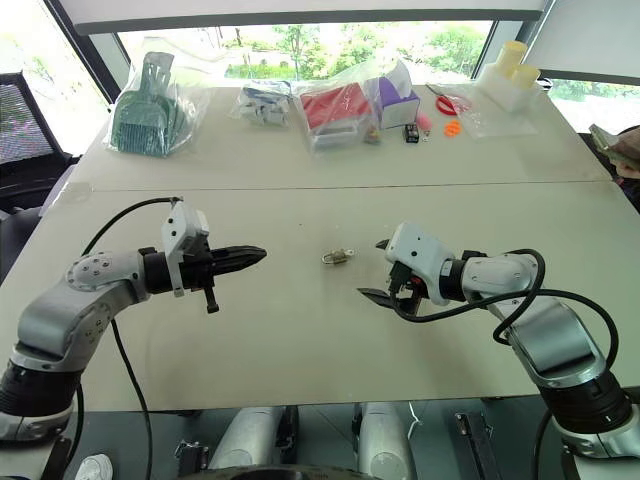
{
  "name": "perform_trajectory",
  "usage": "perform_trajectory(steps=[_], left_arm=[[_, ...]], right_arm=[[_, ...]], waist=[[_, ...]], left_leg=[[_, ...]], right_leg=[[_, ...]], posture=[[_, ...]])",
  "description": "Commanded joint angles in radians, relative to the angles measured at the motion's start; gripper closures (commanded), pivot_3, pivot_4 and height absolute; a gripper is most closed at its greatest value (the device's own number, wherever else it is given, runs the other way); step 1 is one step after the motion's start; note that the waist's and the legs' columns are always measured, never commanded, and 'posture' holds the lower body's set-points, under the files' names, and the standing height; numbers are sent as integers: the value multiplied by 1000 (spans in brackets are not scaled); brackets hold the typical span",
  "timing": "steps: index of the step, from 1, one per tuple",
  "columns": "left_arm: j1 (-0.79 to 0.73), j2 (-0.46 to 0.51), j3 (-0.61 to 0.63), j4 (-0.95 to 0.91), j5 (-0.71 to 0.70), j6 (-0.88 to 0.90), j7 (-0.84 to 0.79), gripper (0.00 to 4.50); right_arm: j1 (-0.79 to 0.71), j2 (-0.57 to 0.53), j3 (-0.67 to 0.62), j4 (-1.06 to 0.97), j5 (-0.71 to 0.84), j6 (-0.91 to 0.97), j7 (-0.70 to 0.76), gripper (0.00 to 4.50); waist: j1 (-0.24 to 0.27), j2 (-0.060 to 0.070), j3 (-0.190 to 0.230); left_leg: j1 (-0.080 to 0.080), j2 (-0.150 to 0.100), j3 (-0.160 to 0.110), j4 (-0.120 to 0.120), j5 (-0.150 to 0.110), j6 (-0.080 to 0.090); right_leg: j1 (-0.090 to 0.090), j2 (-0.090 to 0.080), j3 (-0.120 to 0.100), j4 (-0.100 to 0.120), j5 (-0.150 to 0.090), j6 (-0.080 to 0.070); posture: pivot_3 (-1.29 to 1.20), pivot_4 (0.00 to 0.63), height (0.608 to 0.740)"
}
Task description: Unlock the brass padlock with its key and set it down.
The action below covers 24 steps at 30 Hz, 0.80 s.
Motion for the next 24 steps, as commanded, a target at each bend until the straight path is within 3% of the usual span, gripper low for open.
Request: perform_trajectory(steps=[1, 3, 6, 13, 14, 18, 24], left_arm=[[-14, -19, -33, -24, 18, -32, 5, 4500], [-18, -36, -51, -16, 29, -39, 14, 4500], [-22, -76, -86, 17, 68, -76, 33, 3647], [-96, -202, -234, 206, 228, -258, 46, 209], [-106, -214, -242, 231, 239, -276, 42, 46], [-186, -295, -318, 427, 336, -423, 27, 46], [-272, -383, -334, 685, 416, -584, 42, 46]], right_arm=[[12, -10, -26, -44, -2, -7, -15, 56], [11, -9, -27, -53, 6, 4, -19, 56], [19, -14, -29, -64, 7, 9, -21, 0], [36, -17, -50, -102, 6, 36, -51, 0], [39, -18, -49, -106, 5, 37, -53, 0], [50, -15, -53, -134, 10, 61, -70, 0], [69, -19, -67, -166, 6, 83, -95, 0]], waist=[[0, 0, 0], [0, 0, 0], [0, 0, 0], [3, 0, 0], [2, 0, 0], [2, 0, 0], [1, 0, 0]], left_leg=[[0, 0, 0, 0, 0, 0], [0, 0, 0, 0, 0, 0], [0, 0, 0, 0, 0, 0], [0, -1, 0, 1, 0, 0], [0, -1, 0, 1, 0, 0], [1, -2, 0, 1, 0, 0], [1, -2, 0, 1, 0, 0]], right_leg=[[0, 0, 0, 0, 0, 0], [0, 0, 0, 0, 0, 0], [0, 0, 0, 0, 0, 0], [1, 0, 0, 0, 0, 0], [1, 0, 0, 0, 0, 0], [1, 0, 0, 1, 0, 0], [1, 0, 0, 1, 2, 4]], posture=[[0, 150, 740], [0, 150, 740], [0, 150, 740], [0, 150, 740], [0, 150, 740], [0, 150, 740], [0, 150, 740]])
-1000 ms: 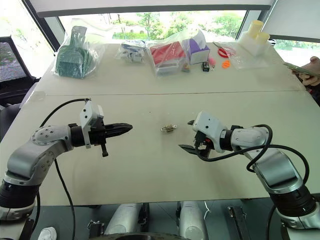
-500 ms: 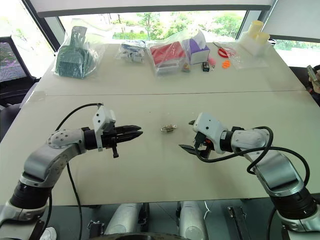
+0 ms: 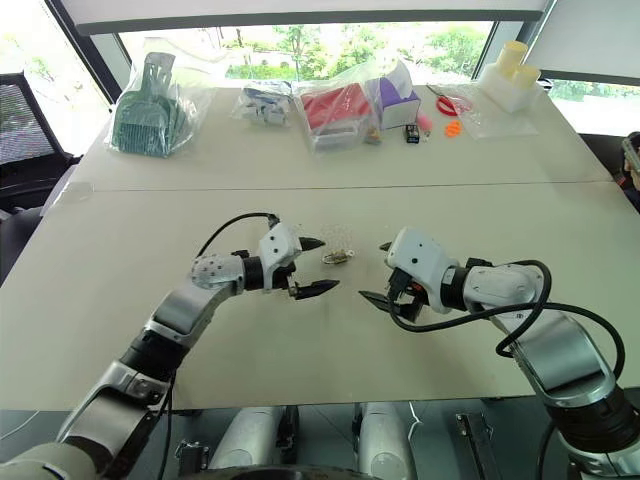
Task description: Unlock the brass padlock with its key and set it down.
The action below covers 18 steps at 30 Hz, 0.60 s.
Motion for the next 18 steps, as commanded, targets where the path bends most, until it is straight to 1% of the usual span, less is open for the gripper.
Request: perform_trajectory(steps=[1, 4, 8, 11, 12, 15, 16, 17, 18], left_arm=[[-49, -30, 2, 103, 43, -101, 3, 46], [-75, -55, 11, 175, 66, -146, 13, 46], [-96, -77, 22, 225, 74, -172, 12, 46], [-99, -82, 23, 238, 80, -178, 6, 836], [-98, -81, 23, 241, 82, -180, 2, 1272], [-96, -78, 23, 246, 90, -180, -1, 2837], [-97, -76, 22, 248, 95, -179, 1, 3235], [-97, -75, 22, 250, 99, -177, 4, 3747], [-98, -75, 22, 252, 101, -176, 7, 3776]], right_arm=[[1, -11, -38, -49, 4, 5, -20, 0], [4, -7, -42, -58, 3, 13, -36, 0], [10, -7, -44, -69, 7, 21, -47, 0], [12, -6, -42, -72, 6, 23, -52, 0], [10, -6, -41, -71, 6, 24, -54, 0], [4, -5, -37, -65, 3, 21, -56, 0], [0, -5, -34, -60, 2, 18, -56, 0], [-2, -4, -31, -58, 1, 16, -55, 0], [-4, -3, -29, -56, 0, 14, -54, 0]], waist=[[-1, 0, 0], [0, 0, 0], [1, 0, 0], [1, 0, 0], [1, 0, 0], [1, 0, 0], [1, 0, 0], [1, 0, 0], [0, 0, 0]], left_leg=[[0, 0, 0, 0, 0, 0], [0, 0, 0, 0, 0, 0], [0, 1, 0, 0, 0, 0], [0, 1, -1, 0, 0, 0], [0, 1, 0, 0, 0, 0], [1, 1, -1, 0, 0, 0], [1, 1, -1, 0, 0, 0], [1, 1, -1, 0, 0, 0], [1, 1, -1, 0, 0, 0]], right_leg=[[0, 0, 0, 0, 0, 0], [0, 0, 0, 0, 0, 0], [0, 0, 0, 0, 0, 0], [1, -1, 0, 0, 0, 0], [1, -1, 0, 0, 0, 0], [1, -1, 0, 0, 0, 0], [1, -1, 0, 0, 0, 0], [1, -1, 0, 0, 0, 0], [1, -1, 0, 0, 0, 0]], posture=[[0, 150, 740], [0, 150, 740], [0, 150, 740], [0, 150, 740], [0, 150, 740], [0, 150, 740], [0, 150, 740], [0, 150, 740], [0, 150, 740]])
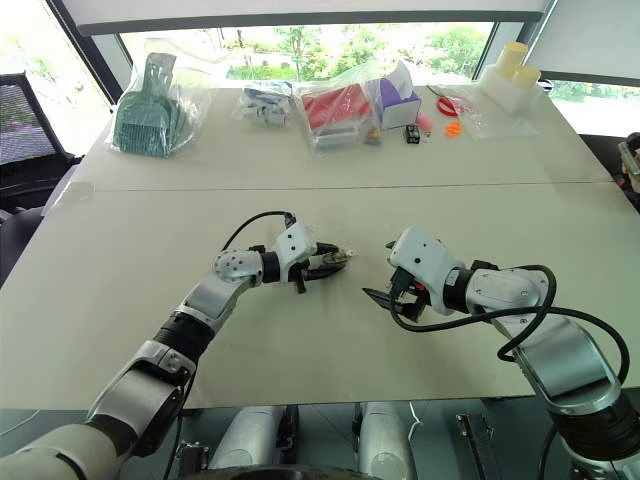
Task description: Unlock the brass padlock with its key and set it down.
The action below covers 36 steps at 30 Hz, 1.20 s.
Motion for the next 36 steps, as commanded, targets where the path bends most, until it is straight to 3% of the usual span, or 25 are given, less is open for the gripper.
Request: perform_trajectory(steps=[1, 6, 16, 23, 29, 32, 36], left_arm=[[-7, 4, 12, 12, 23, -1, 8, 3776], [10, 17, 34, -71, -23, 40, -25, 3776], [73, 176, 136, -543, -289, 435, -185, 3776], [82, 236, 147, -597, -314, 492, -207, 3776], [85, 248, 143, -594, -305, 482, -206, 3776], [84, 248, 139, -589, -300, 472, -206, 3776], [80, 245, 132, -576, -288, 456, -206, 3776]], right_arm=[[-20, -1, -7, -27, 0, -17, -5, 0], [-52, 8, 43, -3, -59, -79, -25, 0], [-151, 2, 296, 215, -484, -583, -85, 0], [-230, 74, 333, 341, -623, -827, -129, 0], [-238, 115, 319, 372, -635, -882, -104, 0], [-233, 124, 318, 373, -641, -896, -95, 1313], [-231, 135, 313, 370, -646, -903, -86, 3564]], waist=[[0, 0, 0], [-2, 0, 0], [-4, 0, 0], [-4, 0, 0], [-2, 0, 0], [-4, 0, 0], [-4, 0, 0]], left_leg=[[0, 0, 0, 0, 0, 0], [0, 0, 0, 0, 0, 0], [0, 0, 1, 0, 0, 0], [0, -1, 1, 0, 0, 0], [0, -1, 1, 0, 0, 0], [0, -1, 1, 0, 0, 0], [0, -1, 1, 0, 0, 0]], right_leg=[[0, 0, 0, 0, 0, 0], [0, 0, 0, 0, 0, 0], [-1, 1, 0, 1, 0, 0], [0, 1, 0, 1, 0, 0], [0, 1, 0, 1, 0, 0], [0, 1, 0, 1, 0, 0], [0, 1, 0, 1, 0, 0]], posture=[[0, 150, 740], [0, 150, 740], [0, 150, 740], [0, 150, 740], [0, 150, 740], [0, 150, 740], [0, 150, 740]])
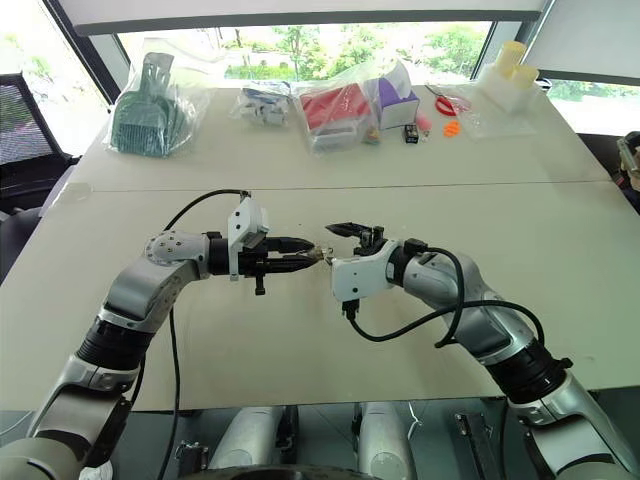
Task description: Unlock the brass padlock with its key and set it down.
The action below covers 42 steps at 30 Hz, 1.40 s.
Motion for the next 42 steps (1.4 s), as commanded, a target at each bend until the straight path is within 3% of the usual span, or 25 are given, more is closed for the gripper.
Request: perform_trajectory(steps=[1, 2, 10, 19, 22, 26, 29, 32, 37, 39, 42], left_arm=[[-12, -2, 4, -18, 0, -27, -5, 3776], [-12, -2, 3, -17, 1, -29, -5, 3776], [-12, 5, -24, -13, 52, -109, -11, 3776], [-35, 42, -98, 101, 296, -558, -4, 3776], [-39, 42, -97, 127, 314, -629, -1, 3776], [-35, 33, -80, 131, 272, -584, -12, 3776], [-24, 31, -37, 73, 123, -364, -53, 3776], [-22, 50, -8, 35, 23, -219, -102, 3776], [-37, 78, 15, 28, -39, -119, -156, 3776], [-51, 81, 25, 32, -58, -91, -165, 3776], [-74, 82, 37, 45, -79, -61, -174, 3776]], right_arm=[[-4, 8, -32, -19, -5, -19, 7, 4127], [-3, 10, -34, -20, -6, -20, 9, 4476], [-14, 15, -37, -19, 30, -11, 80, 4476], [-136, 53, -40, -3, 271, 260, 357, 4476], [-162, 63, -37, -13, 293, 338, 394, 4476], [-168, 84, -50, -22, 281, 320, 361, 4476], [-156, 45, -50, 49, 136, 7, 218, 4476], [-122, 11, -60, 100, 79, -205, 143, 3601], [-102, -9, -63, 159, 6, -414, 43, 907], [-108, -5, -62, 179, -1, -474, 22, 40], [-126, 10, -59, 213, -10, -538, -8, 40]], waist=[[1, 0, 0], [1, 0, 0], [1, 0, 0], [1, 0, 0], [1, 0, 0], [1, 0, 0], [0, 0, 0], [0, 0, 0], [-2, 0, 0], [-2, 0, 0], [-1, 0, 0]], left_leg=[[0, 0, 0, 0, 0, 0], [0, 0, 0, 0, 0, 0], [0, 0, 0, 0, 0, 0], [0, 0, 0, 0, 0, 0], [0, 0, 1, 0, 0, 0], [0, 0, 1, 0, 0, 0], [0, 0, 1, 0, 0, 0], [0, 0, 1, 0, 0, 0], [1, 0, 1, 0, 0, -1], [1, 0, 1, 0, 1, -1], [1, 0, 1, 0, 1, -1]], right_leg=[[0, 0, 0, 0, 0, 0], [0, 0, 0, 0, 0, 0], [0, 0, 0, 0, 0, 0], [0, 0, 0, 0, 0, 0], [0, 0, 0, 0, 0, 0], [0, 0, 0, 0, 0, 0], [0, 0, 0, 1, 0, 0], [0, 0, 0, 1, 0, 1], [0, 0, 0, 1, 0, 1], [0, 0, 0, 2, 0, 0], [0, 0, 0, 2, 0, 0]], posture=[[0, 150, 740], [0, 150, 740], [0, 150, 740], [0, 150, 740], [0, 150, 740], [0, 150, 740], [0, 150, 740], [0, 150, 740], [0, 150, 740], [0, 150, 740], [0, 150, 740]])
